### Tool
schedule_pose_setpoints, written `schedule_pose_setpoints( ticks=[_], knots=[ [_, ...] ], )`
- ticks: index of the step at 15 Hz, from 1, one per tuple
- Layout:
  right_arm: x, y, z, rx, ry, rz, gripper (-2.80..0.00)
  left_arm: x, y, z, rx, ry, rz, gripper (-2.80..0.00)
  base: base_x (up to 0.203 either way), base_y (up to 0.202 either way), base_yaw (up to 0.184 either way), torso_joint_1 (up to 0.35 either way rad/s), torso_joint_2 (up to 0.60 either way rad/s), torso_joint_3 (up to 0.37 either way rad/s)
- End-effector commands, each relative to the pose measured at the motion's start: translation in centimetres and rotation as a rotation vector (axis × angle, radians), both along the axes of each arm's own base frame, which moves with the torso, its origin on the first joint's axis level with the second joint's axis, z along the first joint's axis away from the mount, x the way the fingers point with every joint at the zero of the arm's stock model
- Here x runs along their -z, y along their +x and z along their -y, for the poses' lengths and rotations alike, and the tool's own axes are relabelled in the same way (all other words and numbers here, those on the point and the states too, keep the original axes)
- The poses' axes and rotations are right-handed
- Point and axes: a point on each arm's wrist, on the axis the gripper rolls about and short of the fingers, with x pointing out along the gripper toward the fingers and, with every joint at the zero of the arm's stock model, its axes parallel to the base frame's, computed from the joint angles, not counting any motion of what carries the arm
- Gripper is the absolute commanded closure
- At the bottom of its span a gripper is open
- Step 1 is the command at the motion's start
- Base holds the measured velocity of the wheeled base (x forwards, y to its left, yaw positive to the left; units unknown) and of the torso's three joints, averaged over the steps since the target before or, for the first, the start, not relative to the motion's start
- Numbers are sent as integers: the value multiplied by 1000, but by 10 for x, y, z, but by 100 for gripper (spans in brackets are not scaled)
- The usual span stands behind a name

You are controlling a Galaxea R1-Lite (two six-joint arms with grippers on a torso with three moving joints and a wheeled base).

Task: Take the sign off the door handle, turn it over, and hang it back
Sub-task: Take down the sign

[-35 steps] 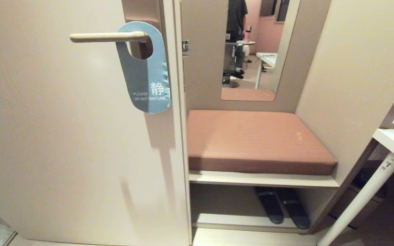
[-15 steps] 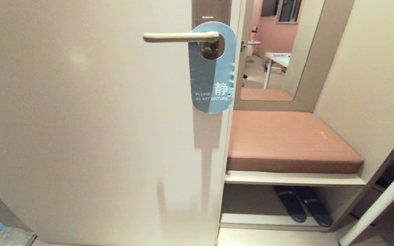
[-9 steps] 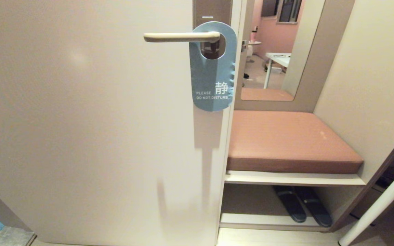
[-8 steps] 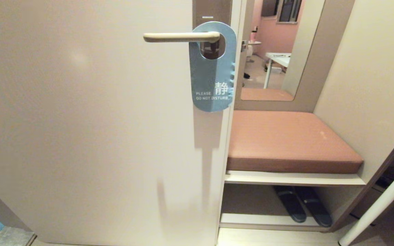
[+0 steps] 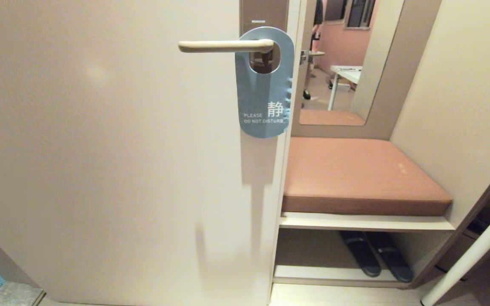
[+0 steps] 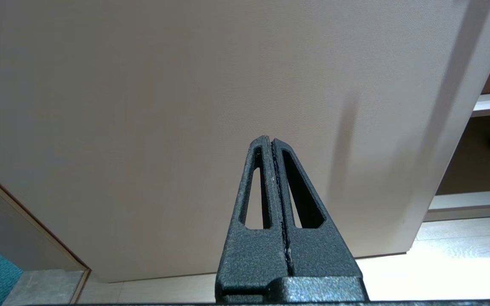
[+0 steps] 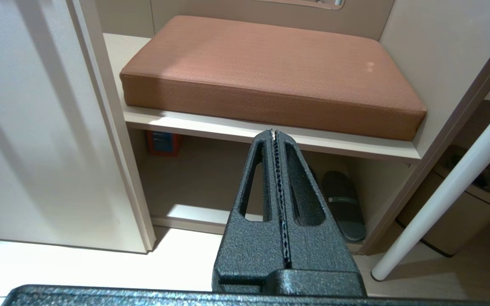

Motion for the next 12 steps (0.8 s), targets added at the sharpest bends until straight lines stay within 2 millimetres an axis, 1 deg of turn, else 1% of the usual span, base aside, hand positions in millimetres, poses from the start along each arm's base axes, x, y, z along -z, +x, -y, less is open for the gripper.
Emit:
schedule_pose_setpoints(
  ticks=[1, 8, 10, 12],
  knots=[
    [0, 0, 0, -1, -2, 1, 0, 0, 0, 0, -1, 1, -1, 0, 0, 0, 0, 0, 0, 0],
    [-1, -1, 0, -2, -7, -5, 0, 0, 0, 0, -1, 1, -1, 0, 0, 0, 0, 0, 0, 0],
    [-6, -4, 0, -5, -34, -18, 0, 0, 0, 0, -1, 1, -1, 0, 0, 0, 0, 0, 0, 0],
    [-15, -11, -1, -28, -50, -63, 0, 0, 0, 0, -1, 1, -1, 0, 0, 0, 0, 0, 0, 0]
  ],
)
